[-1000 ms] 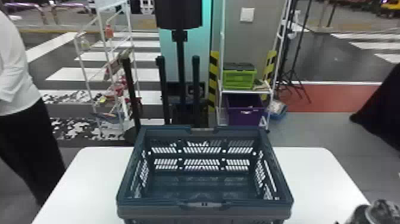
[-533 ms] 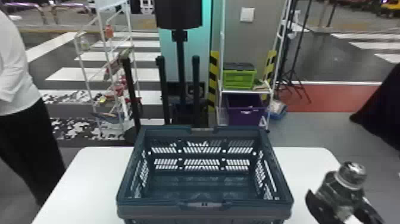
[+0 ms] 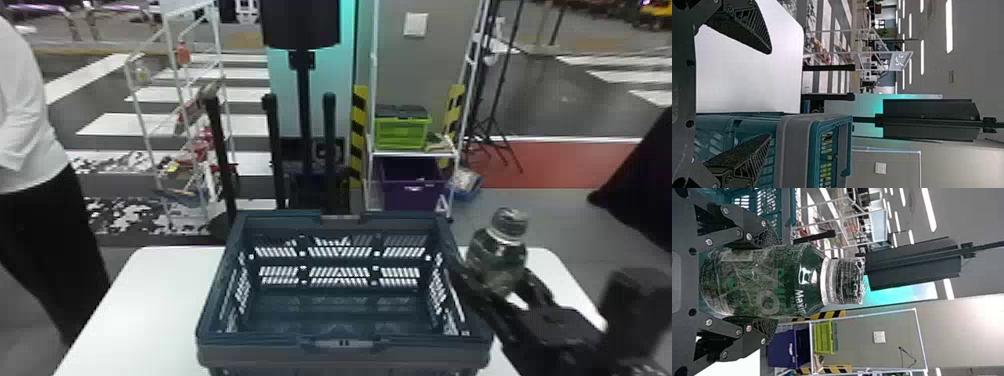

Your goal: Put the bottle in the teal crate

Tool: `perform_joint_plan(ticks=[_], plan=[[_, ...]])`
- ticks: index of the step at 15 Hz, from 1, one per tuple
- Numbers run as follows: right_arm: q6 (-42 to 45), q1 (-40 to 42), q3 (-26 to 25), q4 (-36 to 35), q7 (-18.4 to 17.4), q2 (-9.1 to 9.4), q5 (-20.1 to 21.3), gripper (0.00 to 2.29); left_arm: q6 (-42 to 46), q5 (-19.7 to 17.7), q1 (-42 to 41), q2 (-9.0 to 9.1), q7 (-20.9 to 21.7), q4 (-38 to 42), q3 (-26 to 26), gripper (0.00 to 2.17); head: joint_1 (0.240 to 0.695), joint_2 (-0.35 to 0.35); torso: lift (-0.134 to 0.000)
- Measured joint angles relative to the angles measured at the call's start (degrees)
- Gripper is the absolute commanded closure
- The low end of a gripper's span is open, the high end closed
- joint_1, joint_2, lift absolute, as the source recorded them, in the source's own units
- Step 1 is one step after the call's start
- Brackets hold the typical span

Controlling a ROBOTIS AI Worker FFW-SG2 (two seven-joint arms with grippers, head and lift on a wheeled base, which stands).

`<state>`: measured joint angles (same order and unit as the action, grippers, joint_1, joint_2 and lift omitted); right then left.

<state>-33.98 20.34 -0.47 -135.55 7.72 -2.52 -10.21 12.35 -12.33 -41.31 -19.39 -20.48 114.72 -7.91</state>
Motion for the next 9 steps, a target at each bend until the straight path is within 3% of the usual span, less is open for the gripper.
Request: perform_joint_plan(ticks=[2, 9], plan=[[-6.1, -5.5, 3.8, 1.6, -1.7, -2.20, -0.6, 2.22, 0.1, -0.1, 0.0, -0.03, 0.1, -0.2, 0.0, 0.13, 0.499, 0.000, 0.000], [-27.8, -22.3, 11.6, 10.8, -5.3, -2.06, -1.9, 2.22, 0.7, -0.3, -0.4, -0.03, 0.3, -0.5, 0.3, 0.13, 0.499, 0.000, 0.000]])
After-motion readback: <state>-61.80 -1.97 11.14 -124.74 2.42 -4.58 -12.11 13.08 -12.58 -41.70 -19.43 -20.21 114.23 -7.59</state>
